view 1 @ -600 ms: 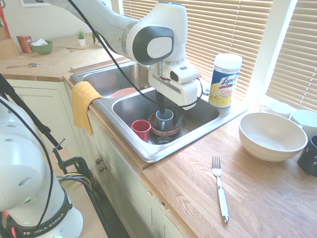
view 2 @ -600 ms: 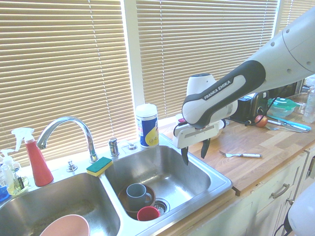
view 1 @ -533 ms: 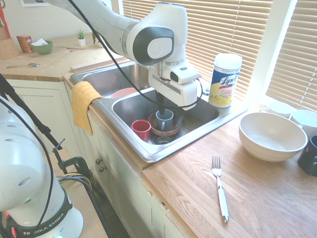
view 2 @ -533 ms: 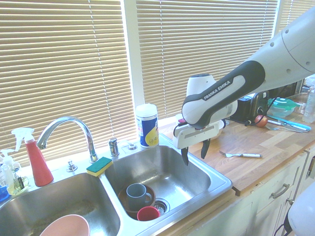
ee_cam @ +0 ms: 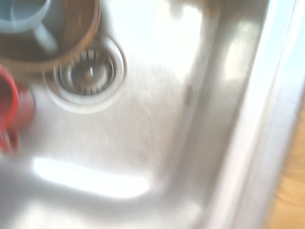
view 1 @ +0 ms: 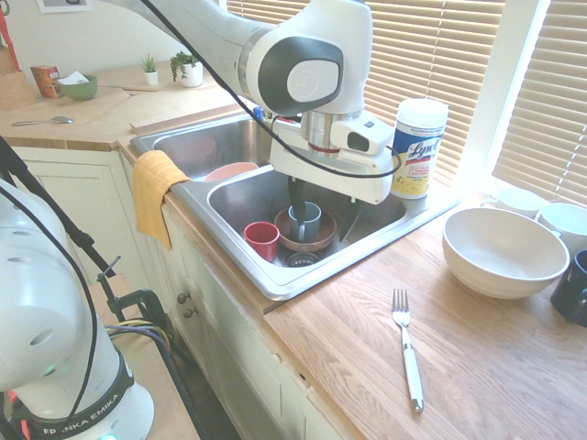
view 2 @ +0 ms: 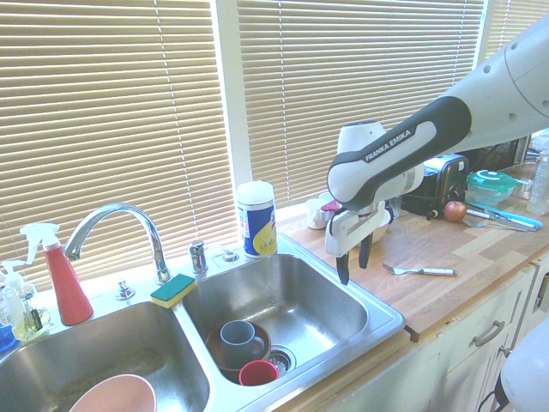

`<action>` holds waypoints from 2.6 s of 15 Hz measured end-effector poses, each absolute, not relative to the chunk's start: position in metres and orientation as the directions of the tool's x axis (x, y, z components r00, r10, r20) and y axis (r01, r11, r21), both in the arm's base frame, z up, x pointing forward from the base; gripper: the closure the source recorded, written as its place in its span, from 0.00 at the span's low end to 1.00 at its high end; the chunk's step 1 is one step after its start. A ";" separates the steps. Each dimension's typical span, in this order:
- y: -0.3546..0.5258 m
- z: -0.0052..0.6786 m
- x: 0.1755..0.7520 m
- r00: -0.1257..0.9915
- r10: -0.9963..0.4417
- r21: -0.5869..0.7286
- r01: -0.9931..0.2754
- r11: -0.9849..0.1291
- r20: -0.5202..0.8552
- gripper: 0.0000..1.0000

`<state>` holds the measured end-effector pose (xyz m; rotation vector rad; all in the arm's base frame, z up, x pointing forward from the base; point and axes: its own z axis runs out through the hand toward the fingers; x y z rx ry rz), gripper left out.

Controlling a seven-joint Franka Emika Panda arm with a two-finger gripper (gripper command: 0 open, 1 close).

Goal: Put the fork into the sink

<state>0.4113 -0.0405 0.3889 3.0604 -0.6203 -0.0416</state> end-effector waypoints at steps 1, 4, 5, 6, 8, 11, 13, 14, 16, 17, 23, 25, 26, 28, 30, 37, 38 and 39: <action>-0.058 0.389 0.406 0.942 -0.332 0.032 -0.331 -0.943 -0.042 0.00; -0.124 0.387 0.389 0.983 -0.164 0.081 -0.157 -0.984 -0.078 0.00; -0.145 0.386 0.383 0.987 -0.140 0.102 -0.132 -0.986 -0.075 0.00; -0.166 0.384 0.379 0.988 -0.139 0.114 -0.132 -0.985 -0.063 0.00; -0.199 0.371 0.376 0.986 -0.161 0.121 -0.155 -0.981 -0.043 0.00; -0.228 0.350 0.386 0.981 -0.190 0.131 -0.184 -0.974 -0.038 0.00; -0.236 0.345 0.393 0.979 -0.198 0.138 -0.191 -0.972 -0.045 0.00; -0.239 0.344 0.394 0.978 -0.202 0.139 -0.193 -0.971 -0.048 0.00; -0.241 0.341 0.393 0.977 -0.207 0.137 -0.198 -0.971 -0.055 0.00; -0.242 0.338 0.392 0.976 -0.209 0.135 -0.200 -0.970 -0.061 0.00; -0.241 0.325 0.392 0.973 -0.217 0.123 -0.207 -0.971 -0.078 1.00; -0.240 0.318 0.391 0.972 -0.219 0.120 -0.208 -0.971 -0.086 1.00; -0.240 0.316 0.391 0.970 -0.224 0.114 -0.214 -0.970 -0.089 1.00; -0.240 0.315 0.391 0.969 -0.228 0.111 -0.218 -0.970 -0.090 1.00; -0.240 0.315 0.392 0.970 -0.227 0.111 -0.217 -0.970 -0.089 1.00; -0.241 0.314 0.396 0.971 -0.231 0.116 -0.224 -0.968 -0.055 1.00; -0.241 0.314 0.396 0.971 -0.234 0.115 -0.227 -0.967 -0.049 1.00; -0.241 0.314 0.397 0.971 -0.237 0.114 -0.230 -0.966 -0.045 1.00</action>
